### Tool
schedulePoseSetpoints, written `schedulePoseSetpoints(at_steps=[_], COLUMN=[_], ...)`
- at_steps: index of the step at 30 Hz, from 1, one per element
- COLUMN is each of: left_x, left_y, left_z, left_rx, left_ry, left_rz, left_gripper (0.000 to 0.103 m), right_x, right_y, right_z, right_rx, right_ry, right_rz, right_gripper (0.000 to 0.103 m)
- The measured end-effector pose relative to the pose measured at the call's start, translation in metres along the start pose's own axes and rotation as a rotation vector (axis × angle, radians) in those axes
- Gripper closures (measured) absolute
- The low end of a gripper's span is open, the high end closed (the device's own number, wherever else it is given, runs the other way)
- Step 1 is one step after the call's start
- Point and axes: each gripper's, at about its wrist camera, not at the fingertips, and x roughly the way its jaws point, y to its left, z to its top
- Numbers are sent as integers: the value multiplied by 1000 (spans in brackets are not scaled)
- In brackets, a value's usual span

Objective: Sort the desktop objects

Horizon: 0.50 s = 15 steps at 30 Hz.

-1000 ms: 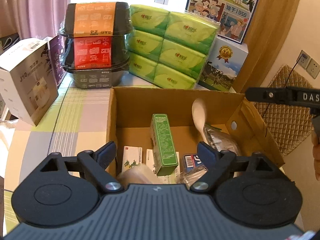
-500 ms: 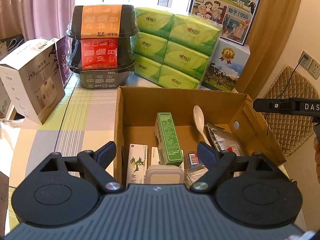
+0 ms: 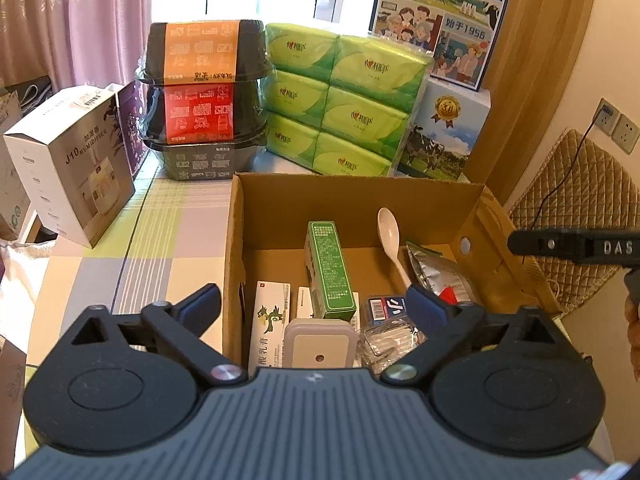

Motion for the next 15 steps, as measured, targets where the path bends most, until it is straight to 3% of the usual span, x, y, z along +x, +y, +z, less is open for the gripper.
schedulePoseSetpoints(at_steps=[5,15], left_x=[-10,-46], left_y=[-6,-20], left_z=[-3,-23], left_rx=[13,3], left_ry=[-10,-36], left_rz=[18,82], left_gripper=[2,1], right_x=[-17,-52], right_y=[1,5], right_z=[-10,-34], right_rx=[4,27], right_ry=[8,34], right_rz=[-21,-47], right_gripper=[3,2])
